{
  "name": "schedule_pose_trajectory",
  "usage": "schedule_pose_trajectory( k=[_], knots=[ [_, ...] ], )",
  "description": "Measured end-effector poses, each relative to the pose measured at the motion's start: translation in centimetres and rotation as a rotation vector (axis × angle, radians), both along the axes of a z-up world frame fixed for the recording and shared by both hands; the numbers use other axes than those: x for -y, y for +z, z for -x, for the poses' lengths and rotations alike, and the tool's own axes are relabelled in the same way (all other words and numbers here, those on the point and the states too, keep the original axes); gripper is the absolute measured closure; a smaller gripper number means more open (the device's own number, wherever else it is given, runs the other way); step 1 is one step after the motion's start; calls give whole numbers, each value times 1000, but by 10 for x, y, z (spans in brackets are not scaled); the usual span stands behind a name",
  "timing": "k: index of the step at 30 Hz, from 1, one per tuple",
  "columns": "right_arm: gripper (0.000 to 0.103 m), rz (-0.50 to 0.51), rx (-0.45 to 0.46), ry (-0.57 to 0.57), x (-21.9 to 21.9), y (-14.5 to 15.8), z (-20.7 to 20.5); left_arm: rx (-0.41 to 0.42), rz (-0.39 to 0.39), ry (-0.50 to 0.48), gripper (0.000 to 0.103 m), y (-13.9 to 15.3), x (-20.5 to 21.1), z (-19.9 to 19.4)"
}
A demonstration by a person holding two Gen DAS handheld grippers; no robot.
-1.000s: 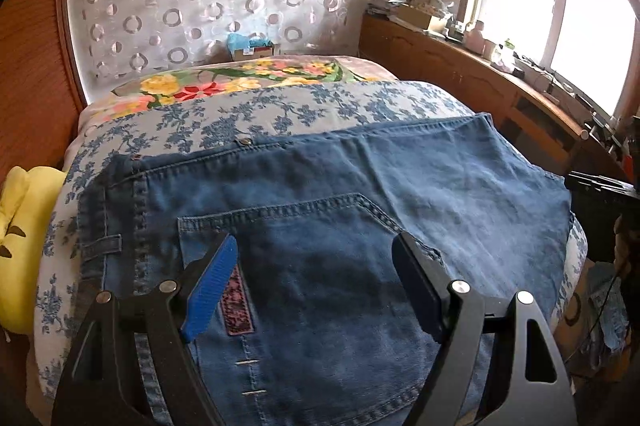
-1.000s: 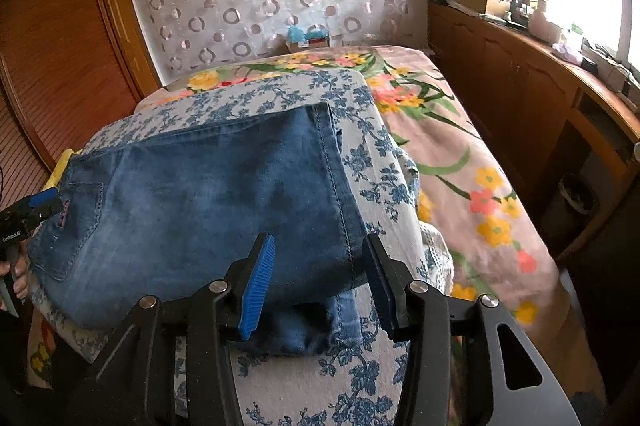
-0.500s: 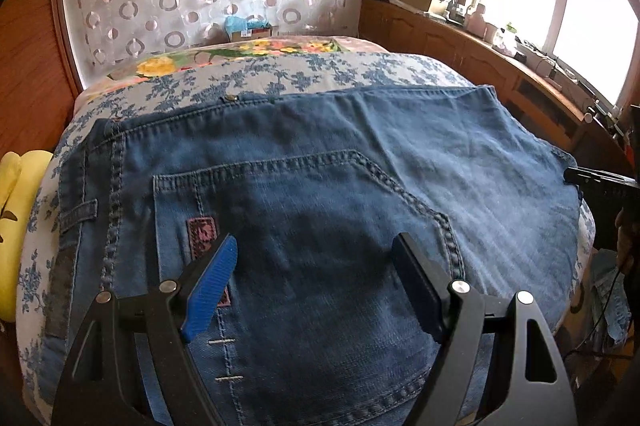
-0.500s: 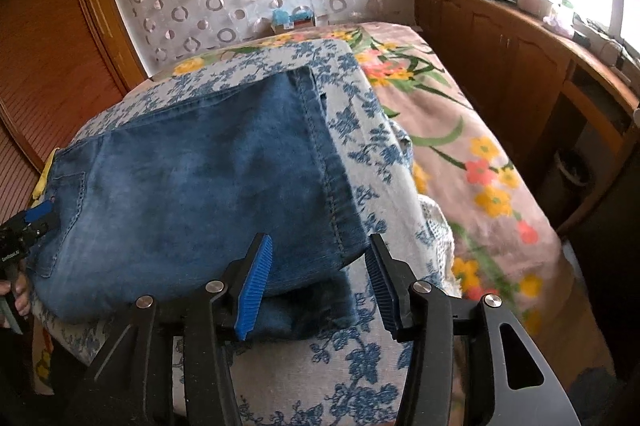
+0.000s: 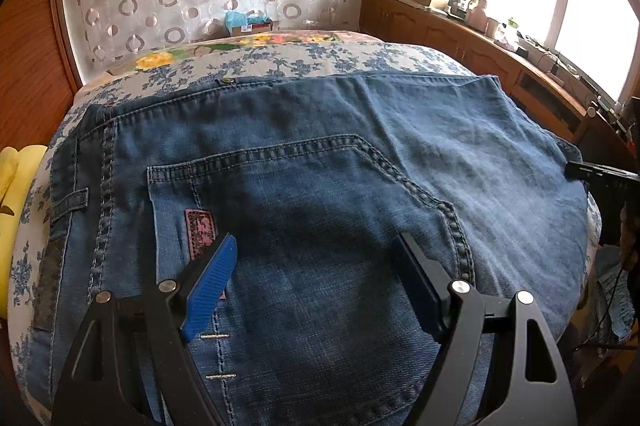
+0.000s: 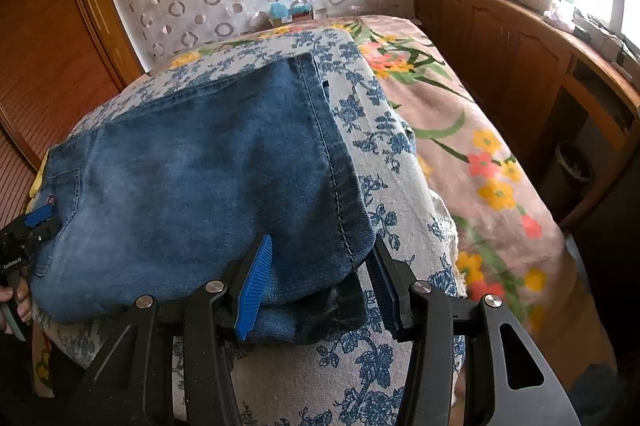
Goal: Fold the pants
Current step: 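Grasp the jeans leg hem with the right gripper, then lift the leg hem with the right gripper and fold it over the seat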
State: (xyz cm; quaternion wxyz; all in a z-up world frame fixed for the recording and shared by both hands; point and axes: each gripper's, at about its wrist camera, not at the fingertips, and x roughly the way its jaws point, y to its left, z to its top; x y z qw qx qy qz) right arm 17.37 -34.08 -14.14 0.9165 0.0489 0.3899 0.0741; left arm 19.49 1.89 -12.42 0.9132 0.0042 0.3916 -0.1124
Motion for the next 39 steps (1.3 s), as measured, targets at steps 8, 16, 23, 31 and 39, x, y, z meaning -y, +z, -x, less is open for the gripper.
schedule_pose_trajectory(
  k=[8,16,23,31,39],
  knots=[
    [93,-33,106,42,-2,19,12,8,14,5,23,-1,-2,3],
    [96,-25,154,136,-25,32,13,25,-18,-5,23,5,-3,14],
    [97,-35,233,255,-58,60,15,71,-27,40,23,27,-22,34],
    [97,-46,285,388,-98,77,20,130,-32,84,23,48,-44,49],
    [97,-70,317,523,-136,90,15,144,-17,141,23,51,-70,59]
  ],
)
